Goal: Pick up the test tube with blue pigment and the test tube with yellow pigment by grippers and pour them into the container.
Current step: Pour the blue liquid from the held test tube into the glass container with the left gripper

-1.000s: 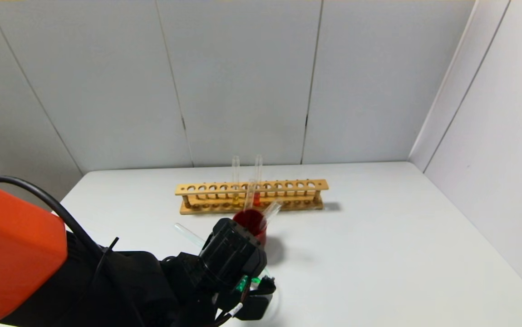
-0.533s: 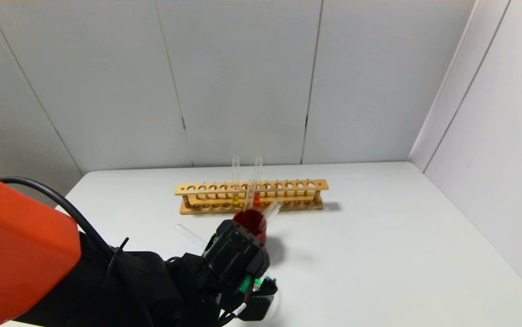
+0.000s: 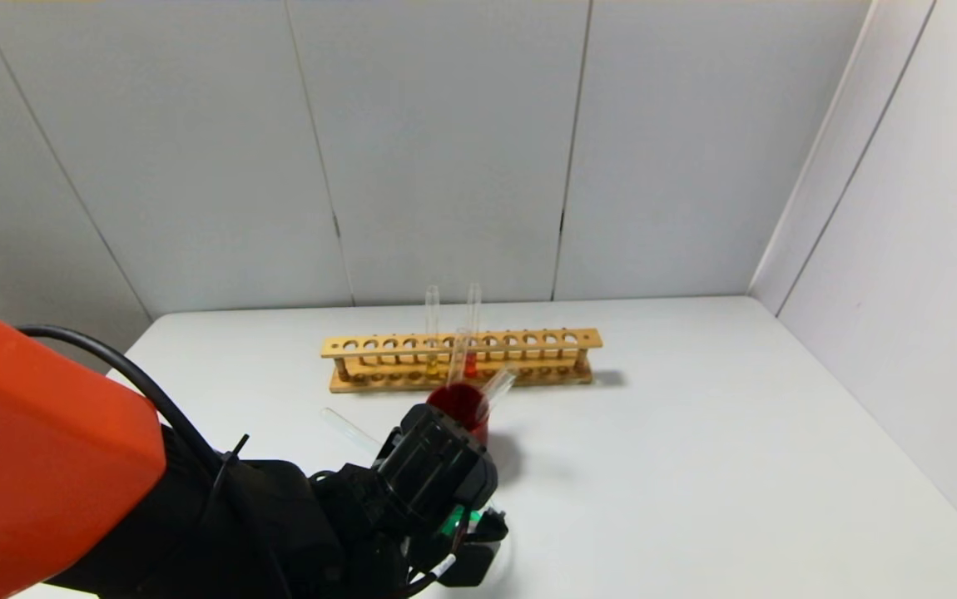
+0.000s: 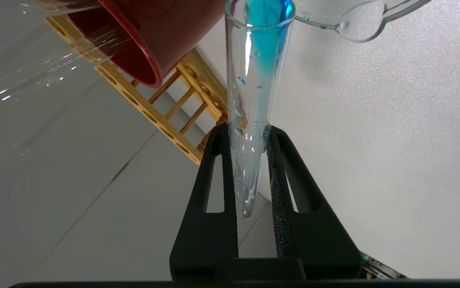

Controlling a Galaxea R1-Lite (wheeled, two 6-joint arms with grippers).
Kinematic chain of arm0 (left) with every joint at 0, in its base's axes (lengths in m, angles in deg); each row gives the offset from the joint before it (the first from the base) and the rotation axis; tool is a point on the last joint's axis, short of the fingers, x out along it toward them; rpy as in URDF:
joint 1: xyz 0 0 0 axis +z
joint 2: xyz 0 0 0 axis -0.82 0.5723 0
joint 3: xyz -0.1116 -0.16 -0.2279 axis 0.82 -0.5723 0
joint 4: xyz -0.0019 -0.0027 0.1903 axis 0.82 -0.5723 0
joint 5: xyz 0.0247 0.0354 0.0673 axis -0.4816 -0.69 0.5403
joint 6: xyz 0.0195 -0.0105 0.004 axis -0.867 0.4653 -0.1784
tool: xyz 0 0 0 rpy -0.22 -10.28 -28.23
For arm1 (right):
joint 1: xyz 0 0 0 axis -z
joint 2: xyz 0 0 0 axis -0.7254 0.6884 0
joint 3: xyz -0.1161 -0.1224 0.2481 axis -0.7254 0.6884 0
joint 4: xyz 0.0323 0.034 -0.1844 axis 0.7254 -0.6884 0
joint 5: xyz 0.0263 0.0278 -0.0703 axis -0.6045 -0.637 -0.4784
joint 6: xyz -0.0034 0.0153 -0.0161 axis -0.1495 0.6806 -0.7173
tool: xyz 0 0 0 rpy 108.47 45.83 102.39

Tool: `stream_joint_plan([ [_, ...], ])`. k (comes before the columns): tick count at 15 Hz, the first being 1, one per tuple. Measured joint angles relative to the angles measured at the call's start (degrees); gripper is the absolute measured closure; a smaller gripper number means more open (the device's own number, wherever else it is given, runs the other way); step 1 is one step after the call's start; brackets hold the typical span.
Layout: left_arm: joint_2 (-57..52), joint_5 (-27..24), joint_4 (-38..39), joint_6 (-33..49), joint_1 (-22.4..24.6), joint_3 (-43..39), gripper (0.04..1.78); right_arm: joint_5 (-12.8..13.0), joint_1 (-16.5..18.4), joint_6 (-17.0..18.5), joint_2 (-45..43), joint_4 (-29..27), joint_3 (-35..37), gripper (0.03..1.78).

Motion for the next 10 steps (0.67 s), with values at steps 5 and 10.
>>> stream_joint_plan([
  [5,0.1,0.3,0.0,-0.9,-0.1,0.0,1.52,0.0,0.0,0.0,0.0,0.0,0.0,0.06],
  [10,0.0,1.0,0.3,-3.2,-0.3,0.3,1.52,0.0,0.0,0.0,0.0,0.0,0.0,0.06],
])
